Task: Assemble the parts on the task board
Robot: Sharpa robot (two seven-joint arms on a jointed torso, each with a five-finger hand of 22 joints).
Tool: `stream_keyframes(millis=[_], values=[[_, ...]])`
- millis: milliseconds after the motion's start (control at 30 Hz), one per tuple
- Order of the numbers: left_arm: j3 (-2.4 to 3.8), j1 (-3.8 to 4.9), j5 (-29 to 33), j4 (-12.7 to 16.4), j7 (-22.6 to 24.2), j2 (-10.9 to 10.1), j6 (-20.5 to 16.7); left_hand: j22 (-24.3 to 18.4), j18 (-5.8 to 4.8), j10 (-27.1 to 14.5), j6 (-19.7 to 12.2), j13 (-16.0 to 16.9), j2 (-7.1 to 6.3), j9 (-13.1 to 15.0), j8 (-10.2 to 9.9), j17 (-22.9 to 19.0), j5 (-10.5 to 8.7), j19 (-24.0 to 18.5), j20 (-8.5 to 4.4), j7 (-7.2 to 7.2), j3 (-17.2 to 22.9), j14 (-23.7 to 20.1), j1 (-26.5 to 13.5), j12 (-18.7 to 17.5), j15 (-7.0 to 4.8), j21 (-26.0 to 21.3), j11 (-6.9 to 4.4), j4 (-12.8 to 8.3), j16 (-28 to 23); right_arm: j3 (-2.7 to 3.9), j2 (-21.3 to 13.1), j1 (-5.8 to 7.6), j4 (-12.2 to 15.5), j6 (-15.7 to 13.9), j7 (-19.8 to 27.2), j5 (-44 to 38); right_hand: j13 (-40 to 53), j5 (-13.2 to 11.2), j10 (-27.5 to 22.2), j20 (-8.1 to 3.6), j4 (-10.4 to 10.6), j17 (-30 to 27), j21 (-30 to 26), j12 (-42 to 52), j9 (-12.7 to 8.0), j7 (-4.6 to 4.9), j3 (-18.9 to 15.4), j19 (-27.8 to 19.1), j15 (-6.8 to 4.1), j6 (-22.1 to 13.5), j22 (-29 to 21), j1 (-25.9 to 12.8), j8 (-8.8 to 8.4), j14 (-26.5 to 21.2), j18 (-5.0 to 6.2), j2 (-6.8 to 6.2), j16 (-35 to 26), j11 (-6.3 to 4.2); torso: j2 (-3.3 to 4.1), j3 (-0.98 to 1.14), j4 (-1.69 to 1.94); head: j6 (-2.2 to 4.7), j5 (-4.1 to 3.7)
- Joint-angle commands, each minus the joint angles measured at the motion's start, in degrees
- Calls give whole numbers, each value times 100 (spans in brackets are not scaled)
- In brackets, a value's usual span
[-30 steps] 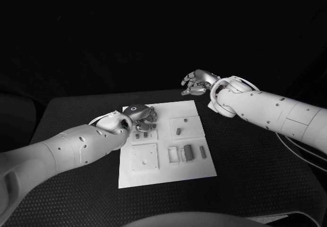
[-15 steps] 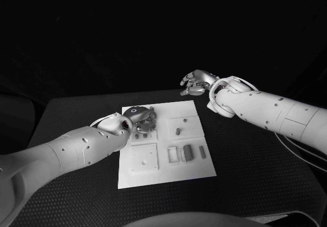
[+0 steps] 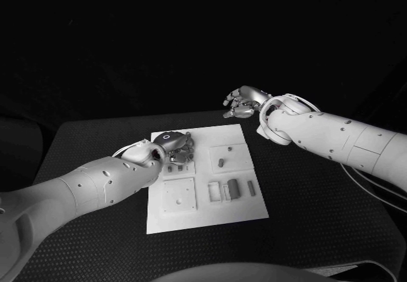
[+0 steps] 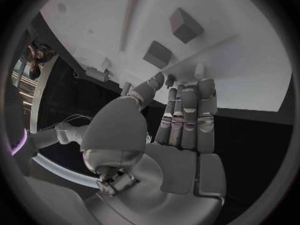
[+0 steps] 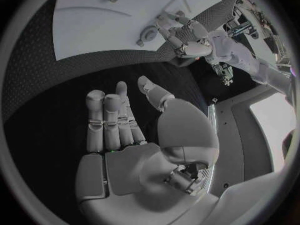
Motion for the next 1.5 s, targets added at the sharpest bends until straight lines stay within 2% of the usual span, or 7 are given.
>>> stream_keyframes(millis=[33,333,500,700,1000,1267,1500], values=[[-3,-15,37,-23,26,39,108,11,731,44,-4,-10,53,-9,30,-6,23,45,7,31,48,53,12,1,-20,30,-7,-6,29,2,9,-1,3,45,39,-26,7,11,14,-34,28,-10,-26,-31,-2,44,9,1,-4,-13,33,-42,25,-16,483,-6,5,22,-1,-2,5,3,-7],[-2,-48,43,-86,9,96,154,50,736,149,47,-20,143,-26,77,-12,19,107,-23,89,132,116,43,23,-56,69,-44,-6,79,2,18,-1,5,47,39,-26,7,11,14,-35,29,-10,-26,-31,-2,44,9,1,-4,-12,34,-42,26,-16,483,-6,6,21,4,-3,-1,4,-17],[-1,-60,43,-140,-15,125,169,69,738,186,56,-28,212,-38,90,-16,18,138,-37,92,178,149,64,23,-69,88,-56,-7,101,2,16,-1,7,49,37,-26,8,11,14,-35,29,-10,-26,-31,-2,44,9,1,-4,-12,34,-43,26,-16,483,-6,6,21,4,-3,-5,-5,12],[0,-68,43,-226,-25,154,223,75,737,198,55,-31,243,-43,93,-18,17,149,-40,93,193,161,65,23,-72,95,-59,-3,108,2,23,-1,12,43,38,-26,8,11,14,-35,29,-10,-26,-31,-2,44,9,2,-4,-12,34,-43,26,-16,483,-6,6,21,-2,0,0,-14,-17],[0,-69,86,-239,8,176,281,83,735,202,35,-38,234,-54,87,-23,11,151,-43,101,196,164,53,16,-73,97,-59,-8,109,2,25,-1,11,45,38,-26,8,11,14,-35,29,-11,-27,-32,-2,44,10,2,-5,-11,35,-42,27,-16,483,-7,6,21,-3,1,4,-26,-32],[0,-70,113,-240,28,196,333,102,733,213,-27,-56,157,-82,69,-31,1,162,-48,64,170,176,13,-1,-73,106,-60,-7,122,2,32,-1,10,51,40,-26,9,11,14,-36,28,-11,-27,-32,-2,43,10,2,-5,-10,35,-42,28,-16,483,-7,6,21,-3,-3,6,-21,-36],[0,-70,113,-262,36,200,410,112,738,243,19,-63,198,-81,106,-35,4,177,-56,85,176,188,6,0,-82,113,-70,-6,135,2,35,-1,11,52,38,-26,10,11,15,-36,29,-11,-28,-32,-1,43,10,2,-5,-8,36,-43,29,-16,483,-7,6,21,-3,-5,11,-18,-47]])
